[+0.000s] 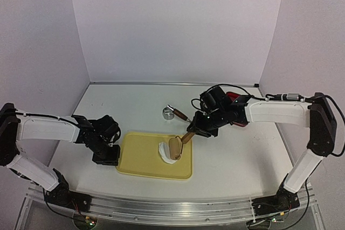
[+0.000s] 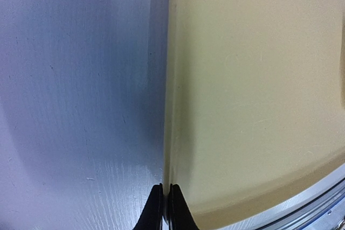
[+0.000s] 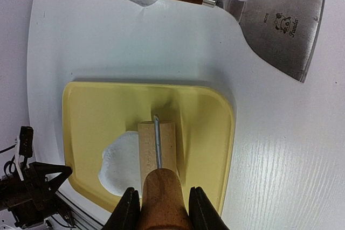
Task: Roll out the dumpling wrappers from the dough
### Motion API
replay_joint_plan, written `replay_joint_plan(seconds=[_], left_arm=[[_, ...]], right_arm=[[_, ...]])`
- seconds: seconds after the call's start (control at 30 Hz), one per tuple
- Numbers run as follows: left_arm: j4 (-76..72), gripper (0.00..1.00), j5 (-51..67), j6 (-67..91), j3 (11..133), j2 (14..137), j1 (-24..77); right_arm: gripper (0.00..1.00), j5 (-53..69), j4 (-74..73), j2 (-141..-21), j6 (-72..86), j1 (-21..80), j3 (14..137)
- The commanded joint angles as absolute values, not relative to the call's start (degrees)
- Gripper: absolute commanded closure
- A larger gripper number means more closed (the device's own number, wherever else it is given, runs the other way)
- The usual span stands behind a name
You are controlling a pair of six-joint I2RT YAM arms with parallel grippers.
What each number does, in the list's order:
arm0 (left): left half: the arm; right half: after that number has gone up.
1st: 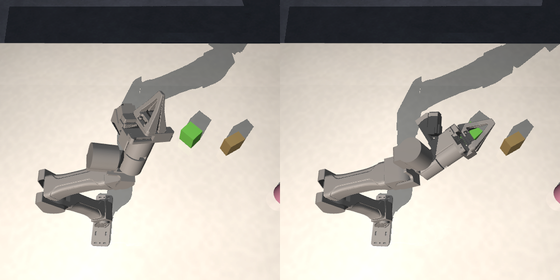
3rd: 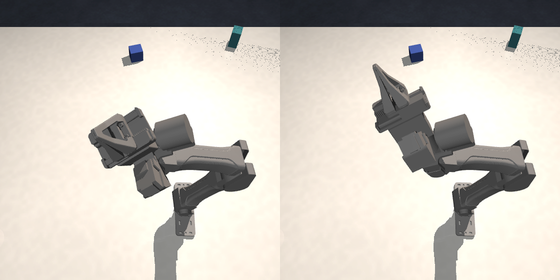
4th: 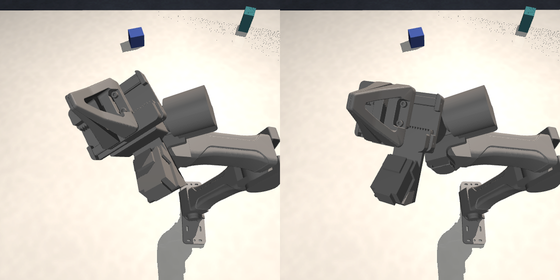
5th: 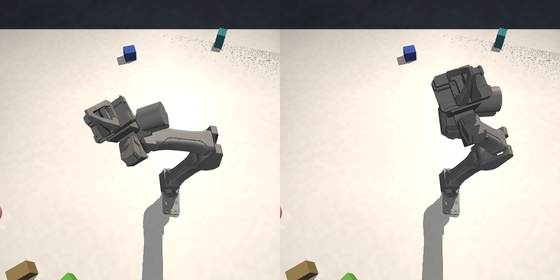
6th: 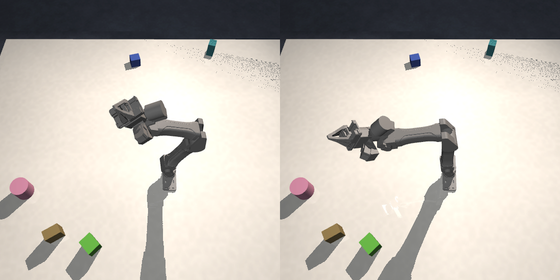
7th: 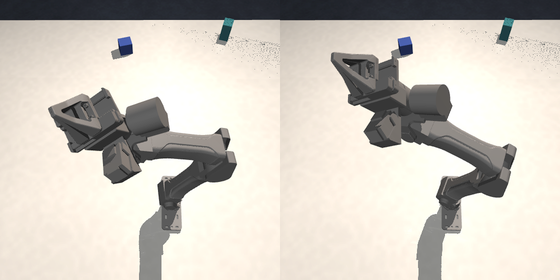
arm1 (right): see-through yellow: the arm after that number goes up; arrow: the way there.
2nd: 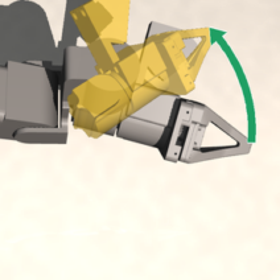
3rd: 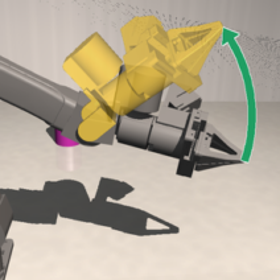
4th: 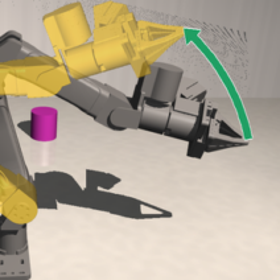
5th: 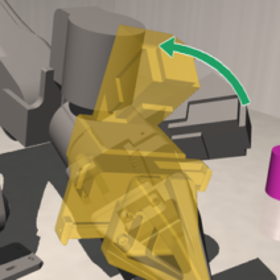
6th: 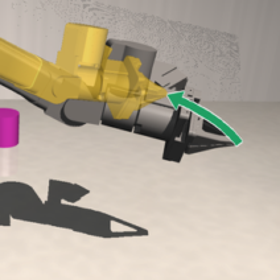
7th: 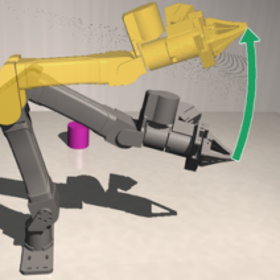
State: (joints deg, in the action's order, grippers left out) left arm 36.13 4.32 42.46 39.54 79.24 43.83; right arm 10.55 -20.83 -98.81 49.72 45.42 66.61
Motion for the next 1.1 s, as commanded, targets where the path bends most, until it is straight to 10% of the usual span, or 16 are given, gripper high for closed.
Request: replay_joint_plan(seconds=[0.0, 0.53, 1.07], left_arm=[[37.3, 1.0, 2.2, 43.0, 39.2, 76.3, 43.8], [33.3, 0.98, 6.2, 39.2, 41.1, 76.9, 43.8], [37.8, 0.5, 12.1, 40.8, 51.5, 76.7, 39.2]], right_arm=[[1.0, -8.5, -58.9, -107.8, 40.9, 44.7, 58.2], [1.0, -3.2, -58.7, -100.9, 36.7, 44.7, 67.6], [1.0, 19.5, -47.8, -82.8, 36.7, 44.7, 75.6]])
